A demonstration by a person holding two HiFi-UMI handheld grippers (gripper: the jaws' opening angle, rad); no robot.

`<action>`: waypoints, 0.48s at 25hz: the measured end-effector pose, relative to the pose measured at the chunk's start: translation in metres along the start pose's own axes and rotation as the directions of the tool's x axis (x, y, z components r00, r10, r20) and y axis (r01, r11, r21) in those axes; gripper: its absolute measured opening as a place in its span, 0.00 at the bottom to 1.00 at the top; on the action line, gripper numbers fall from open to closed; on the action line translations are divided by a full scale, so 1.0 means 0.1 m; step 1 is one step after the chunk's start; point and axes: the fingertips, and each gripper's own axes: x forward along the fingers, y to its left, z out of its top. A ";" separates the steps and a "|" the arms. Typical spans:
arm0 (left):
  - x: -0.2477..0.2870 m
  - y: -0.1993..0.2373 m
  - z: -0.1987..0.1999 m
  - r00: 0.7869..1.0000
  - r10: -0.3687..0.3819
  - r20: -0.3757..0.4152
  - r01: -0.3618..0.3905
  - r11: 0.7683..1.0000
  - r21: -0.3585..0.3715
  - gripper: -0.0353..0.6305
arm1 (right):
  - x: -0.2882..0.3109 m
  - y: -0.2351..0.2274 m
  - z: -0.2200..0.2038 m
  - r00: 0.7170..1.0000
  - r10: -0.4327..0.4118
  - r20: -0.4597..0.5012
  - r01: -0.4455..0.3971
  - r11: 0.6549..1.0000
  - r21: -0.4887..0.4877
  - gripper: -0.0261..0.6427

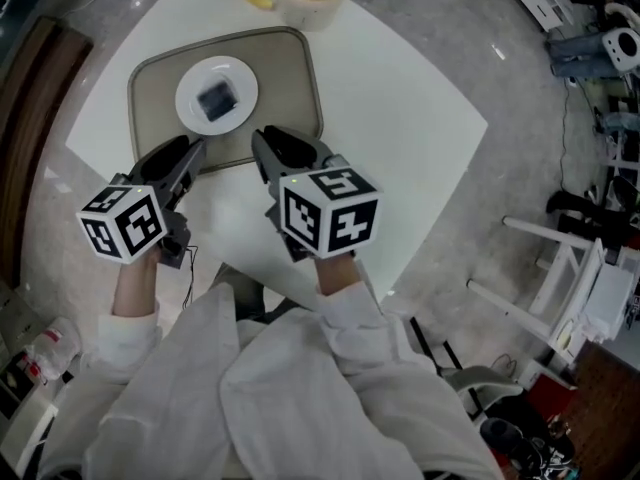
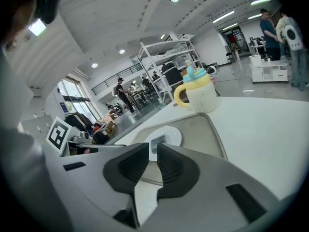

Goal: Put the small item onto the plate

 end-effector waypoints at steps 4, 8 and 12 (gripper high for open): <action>-0.14 -0.40 -0.05 0.998 -0.025 0.049 0.024 0.999 0.034 0.24 | -0.37 0.27 0.03 0.990 0.130 0.044 -0.127 0.990 -0.067 0.10; -0.20 -0.87 -0.25 0.989 -0.083 0.123 0.078 0.996 0.043 0.24 | -0.80 0.43 -0.06 0.967 0.239 0.088 -0.229 0.967 -0.108 0.09; -0.32 -1.42 -0.30 0.975 -0.108 0.195 0.094 0.992 0.081 0.18 | -1.27 0.43 -0.10 0.957 0.271 0.103 -0.257 0.957 -0.135 0.08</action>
